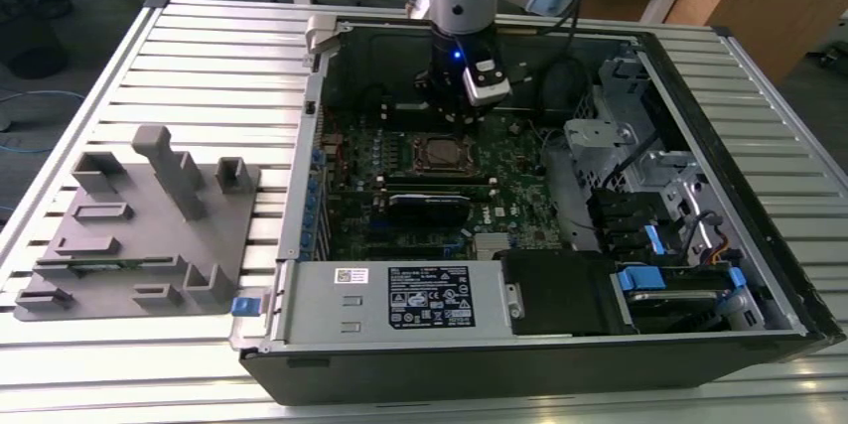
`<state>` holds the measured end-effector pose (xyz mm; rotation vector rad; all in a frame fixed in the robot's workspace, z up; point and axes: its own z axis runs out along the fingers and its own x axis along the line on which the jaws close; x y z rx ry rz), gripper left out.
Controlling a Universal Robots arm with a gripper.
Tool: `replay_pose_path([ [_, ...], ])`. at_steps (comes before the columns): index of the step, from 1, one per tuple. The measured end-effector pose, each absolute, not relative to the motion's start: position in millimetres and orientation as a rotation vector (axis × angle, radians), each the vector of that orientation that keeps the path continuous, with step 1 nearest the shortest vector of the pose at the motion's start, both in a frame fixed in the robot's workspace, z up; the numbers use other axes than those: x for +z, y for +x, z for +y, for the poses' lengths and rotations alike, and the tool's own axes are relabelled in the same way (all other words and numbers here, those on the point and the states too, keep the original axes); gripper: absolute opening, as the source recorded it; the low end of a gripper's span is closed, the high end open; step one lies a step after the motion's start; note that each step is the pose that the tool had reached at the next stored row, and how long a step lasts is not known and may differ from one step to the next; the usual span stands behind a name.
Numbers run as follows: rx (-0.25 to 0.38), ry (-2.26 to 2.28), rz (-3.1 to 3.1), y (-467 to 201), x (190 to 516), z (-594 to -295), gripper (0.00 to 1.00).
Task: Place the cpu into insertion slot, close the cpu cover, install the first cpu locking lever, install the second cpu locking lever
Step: 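Install the first cpu locking lever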
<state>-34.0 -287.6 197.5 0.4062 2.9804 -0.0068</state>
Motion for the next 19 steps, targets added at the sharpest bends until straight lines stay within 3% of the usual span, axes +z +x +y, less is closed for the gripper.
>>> replay_pose_path([
  [14, -0.011, 0.406, 2.980, -35.4, 201.1, -287.3, 0.11],
  [19, -0.065, 0.402, 2.975, -37.1, 201.1, -287.3, 0.11],
])
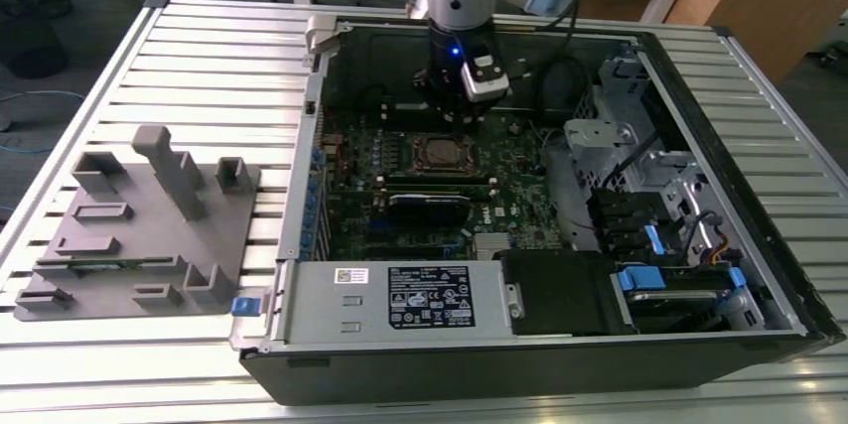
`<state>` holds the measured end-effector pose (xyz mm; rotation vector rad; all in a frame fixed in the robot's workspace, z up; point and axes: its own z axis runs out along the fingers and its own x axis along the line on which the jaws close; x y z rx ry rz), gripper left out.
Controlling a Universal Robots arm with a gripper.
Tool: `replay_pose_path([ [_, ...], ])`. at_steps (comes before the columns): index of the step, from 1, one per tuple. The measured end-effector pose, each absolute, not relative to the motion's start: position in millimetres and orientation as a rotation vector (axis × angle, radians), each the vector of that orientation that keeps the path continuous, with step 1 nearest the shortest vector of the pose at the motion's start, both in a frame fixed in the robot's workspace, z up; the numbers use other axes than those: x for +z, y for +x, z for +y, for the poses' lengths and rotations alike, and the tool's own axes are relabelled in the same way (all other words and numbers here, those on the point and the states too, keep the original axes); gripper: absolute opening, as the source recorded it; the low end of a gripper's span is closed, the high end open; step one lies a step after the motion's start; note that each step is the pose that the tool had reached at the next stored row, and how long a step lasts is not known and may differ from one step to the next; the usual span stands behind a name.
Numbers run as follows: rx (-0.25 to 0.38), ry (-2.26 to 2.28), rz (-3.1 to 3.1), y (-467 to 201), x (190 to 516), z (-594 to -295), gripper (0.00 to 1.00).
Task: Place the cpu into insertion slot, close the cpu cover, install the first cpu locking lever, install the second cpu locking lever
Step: 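Install the first cpu locking lever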
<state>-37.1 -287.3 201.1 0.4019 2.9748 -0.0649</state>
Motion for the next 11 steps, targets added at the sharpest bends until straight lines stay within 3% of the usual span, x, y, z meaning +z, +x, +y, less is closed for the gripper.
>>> replay_pose_path([
  [11, -0.097, 0.399, 2.971, -38.1, 201.0, -287.3, 0.11],
])
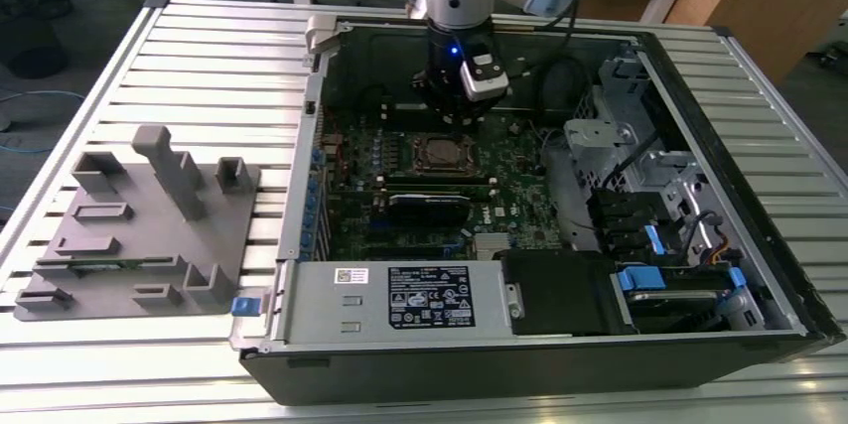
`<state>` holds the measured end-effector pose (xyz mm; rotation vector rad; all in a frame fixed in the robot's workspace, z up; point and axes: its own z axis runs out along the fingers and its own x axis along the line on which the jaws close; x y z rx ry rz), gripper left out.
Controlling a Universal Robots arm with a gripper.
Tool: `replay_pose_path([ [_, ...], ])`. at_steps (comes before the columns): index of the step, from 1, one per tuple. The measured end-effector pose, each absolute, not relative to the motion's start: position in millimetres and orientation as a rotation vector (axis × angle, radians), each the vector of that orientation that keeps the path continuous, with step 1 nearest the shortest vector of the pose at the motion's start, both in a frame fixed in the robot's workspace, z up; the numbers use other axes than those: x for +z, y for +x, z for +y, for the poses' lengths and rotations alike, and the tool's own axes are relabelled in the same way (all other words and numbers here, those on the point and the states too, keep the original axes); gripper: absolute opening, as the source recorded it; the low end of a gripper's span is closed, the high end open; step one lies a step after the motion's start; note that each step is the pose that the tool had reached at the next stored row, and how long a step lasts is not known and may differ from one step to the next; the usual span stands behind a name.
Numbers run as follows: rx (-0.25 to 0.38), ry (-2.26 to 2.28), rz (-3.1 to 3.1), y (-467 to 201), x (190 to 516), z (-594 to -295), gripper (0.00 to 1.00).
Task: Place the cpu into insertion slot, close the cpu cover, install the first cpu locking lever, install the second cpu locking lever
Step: 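Install the first cpu locking lever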
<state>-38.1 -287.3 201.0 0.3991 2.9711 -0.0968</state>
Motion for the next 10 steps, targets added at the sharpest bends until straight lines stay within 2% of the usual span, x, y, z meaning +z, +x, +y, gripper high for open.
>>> replay_pose_path([
  [5, -0.093, 0.399, 2.968, -38.2, 201.1, -287.4, 0.11],
  [10, -0.054, 0.391, 2.956, -38.6, 201.0, -287.4, 0.11],
])
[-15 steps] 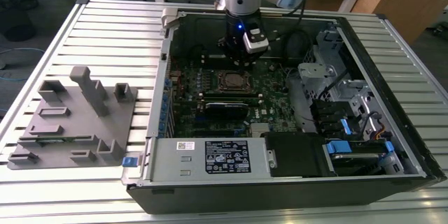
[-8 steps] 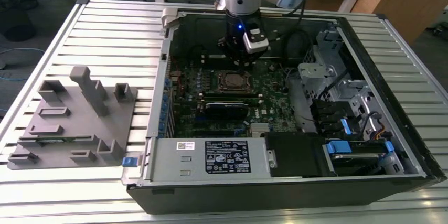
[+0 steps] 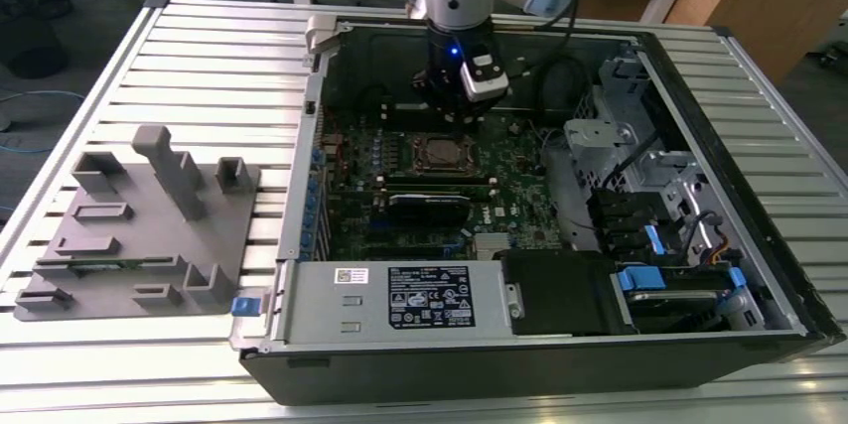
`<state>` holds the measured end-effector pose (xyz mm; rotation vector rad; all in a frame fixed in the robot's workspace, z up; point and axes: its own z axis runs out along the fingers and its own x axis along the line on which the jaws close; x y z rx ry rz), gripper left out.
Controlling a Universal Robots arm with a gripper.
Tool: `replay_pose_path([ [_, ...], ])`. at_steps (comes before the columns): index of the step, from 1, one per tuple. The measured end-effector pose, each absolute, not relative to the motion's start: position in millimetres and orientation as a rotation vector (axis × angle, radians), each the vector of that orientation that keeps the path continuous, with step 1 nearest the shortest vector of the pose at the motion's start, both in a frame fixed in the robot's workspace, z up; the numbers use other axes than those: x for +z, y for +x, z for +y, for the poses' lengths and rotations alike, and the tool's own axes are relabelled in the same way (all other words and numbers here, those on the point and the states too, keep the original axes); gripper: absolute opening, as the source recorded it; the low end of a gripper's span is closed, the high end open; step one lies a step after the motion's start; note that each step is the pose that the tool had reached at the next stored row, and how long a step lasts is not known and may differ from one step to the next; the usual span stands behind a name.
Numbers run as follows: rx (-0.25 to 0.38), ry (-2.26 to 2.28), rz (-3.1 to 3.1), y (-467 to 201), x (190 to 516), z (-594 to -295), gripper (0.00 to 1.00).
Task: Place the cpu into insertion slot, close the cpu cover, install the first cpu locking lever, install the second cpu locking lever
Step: 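Install the first cpu locking lever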
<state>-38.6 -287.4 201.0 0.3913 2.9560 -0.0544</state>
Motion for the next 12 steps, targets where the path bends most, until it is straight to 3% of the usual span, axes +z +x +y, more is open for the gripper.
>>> replay_pose_path([
  [12, 0.001, 0.378, 2.917, -44.2, 201.1, -289.2, 0.11],
])
